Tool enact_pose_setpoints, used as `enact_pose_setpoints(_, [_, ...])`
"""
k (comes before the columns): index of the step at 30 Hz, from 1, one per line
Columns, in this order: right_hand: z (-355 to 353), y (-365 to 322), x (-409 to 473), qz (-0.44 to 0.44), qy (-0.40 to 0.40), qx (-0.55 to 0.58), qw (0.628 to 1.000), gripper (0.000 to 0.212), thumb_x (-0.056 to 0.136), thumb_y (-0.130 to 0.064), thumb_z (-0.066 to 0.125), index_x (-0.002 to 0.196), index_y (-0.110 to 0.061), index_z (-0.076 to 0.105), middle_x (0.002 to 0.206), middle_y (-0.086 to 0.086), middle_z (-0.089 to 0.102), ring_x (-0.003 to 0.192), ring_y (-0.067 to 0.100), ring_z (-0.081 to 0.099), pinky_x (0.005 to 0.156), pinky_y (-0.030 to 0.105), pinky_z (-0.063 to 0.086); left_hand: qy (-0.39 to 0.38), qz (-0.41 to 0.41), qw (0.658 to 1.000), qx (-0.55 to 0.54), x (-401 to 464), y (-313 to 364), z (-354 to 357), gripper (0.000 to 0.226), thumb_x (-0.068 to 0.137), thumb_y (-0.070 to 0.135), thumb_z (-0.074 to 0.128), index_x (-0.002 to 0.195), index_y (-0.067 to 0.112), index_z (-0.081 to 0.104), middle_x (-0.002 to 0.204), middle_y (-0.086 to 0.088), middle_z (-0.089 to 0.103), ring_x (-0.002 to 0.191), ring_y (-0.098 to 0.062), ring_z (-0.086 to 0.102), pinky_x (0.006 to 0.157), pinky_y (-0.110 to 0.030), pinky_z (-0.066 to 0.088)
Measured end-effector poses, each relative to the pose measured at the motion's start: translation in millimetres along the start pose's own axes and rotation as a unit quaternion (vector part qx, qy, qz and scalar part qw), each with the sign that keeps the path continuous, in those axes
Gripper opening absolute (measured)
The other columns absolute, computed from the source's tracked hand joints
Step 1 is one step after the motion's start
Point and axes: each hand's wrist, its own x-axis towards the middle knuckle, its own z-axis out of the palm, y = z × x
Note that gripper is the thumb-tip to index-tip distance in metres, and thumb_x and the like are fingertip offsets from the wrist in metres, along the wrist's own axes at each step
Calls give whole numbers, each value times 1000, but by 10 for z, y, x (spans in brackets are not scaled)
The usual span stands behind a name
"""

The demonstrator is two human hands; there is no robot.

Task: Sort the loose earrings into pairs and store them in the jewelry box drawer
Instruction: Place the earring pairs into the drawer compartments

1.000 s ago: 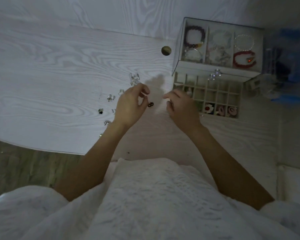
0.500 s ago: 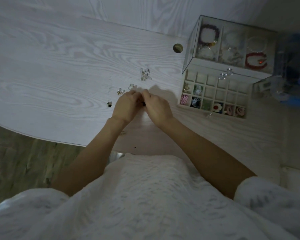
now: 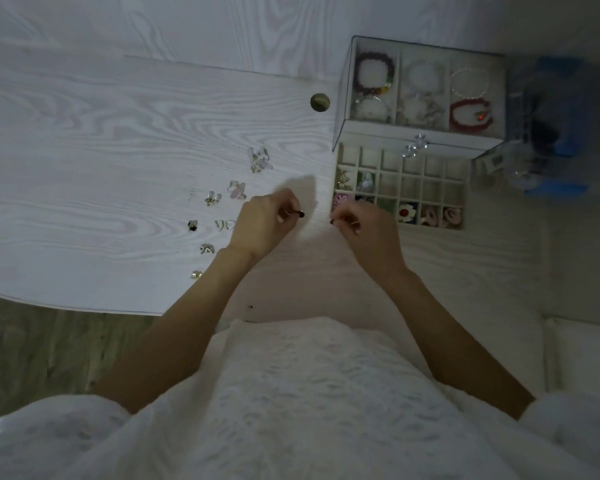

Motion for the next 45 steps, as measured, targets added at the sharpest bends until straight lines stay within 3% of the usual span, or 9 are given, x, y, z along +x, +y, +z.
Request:
enact_pose_setpoints(3, [-318,200,48,70,71,20,995,8,86,-5,60,88,-12,63,80,-3,62,74,10,57,66,12,43,-8,46,999,-25,218,367,182,8,80,11,67,87,15,66,82,3,71,70,-10,63,66,-23,50])
enact_pose_setpoints(9, [-506,617,285,132,87,15,987,17,85,0,59,98,-7,67,93,11,70,82,22,64,74,32,52,-28,58,998,18,733,889,710,13,84,13,63,93,17,71,88,-7,73,81,-24,67,73,-35,54])
enact_pose_setpoints(15, [-591,653,414,97,86,-11,991,17,81,2,59,90,-8,70,88,9,70,81,21,63,72,30,50,-21,80,990,117,828,881,890,21,89,19,58,108,13,64,95,-16,69,86,-35,64,68,-40,52])
enact_pose_setpoints(21, [-544,667,508,80,55,-69,993,21,85,-1,56,100,-6,70,99,16,65,88,28,60,74,26,42,14,142,980,142,700,823,838,24,77,14,70,101,9,67,86,-13,68,85,-35,58,67,-37,47])
enact_pose_setpoints(25, [-516,575,459,43,75,-93,992,19,86,-1,55,99,-6,68,100,14,62,83,26,60,72,29,45,41,179,980,82,533,784,545,14,77,12,70,91,10,68,83,-7,70,78,-27,60,70,-29,46])
enact_pose_setpoints(28, [-382,336,383,-51,69,-91,992,14,86,-2,55,91,-7,67,92,11,62,78,23,58,69,29,46,82,137,986,40,288,594,179,10,84,14,64,92,13,69,83,-1,70,73,-16,59,65,-23,44])
enact_pose_setpoints(32, [32,-87,319,-115,-26,-62,991,18,87,-2,52,100,-3,65,98,12,62,82,22,59,69,24,43,70,5,996,61,7,11,-142,18,84,12,63,102,13,65,91,-2,69,77,-17,62,72,-35,53])
enact_pose_setpoints(36, [365,-239,437,-92,-120,-153,976,31,88,1,48,118,-3,55,114,15,56,97,32,58,77,44,52,17,-80,992,91,20,-172,7,25,84,15,61,109,9,63,101,-9,67,87,-25,63,77,-35,50])
enact_pose_setpoints(45, [571,-410,596,-46,-137,-251,957,24,88,4,43,109,-3,52,106,16,61,95,36,60,66,35,39,43,-73,995,60,97,-189,170,11,83,12,62,92,8,68,88,-15,65,79,-31,61,65,-24,34])
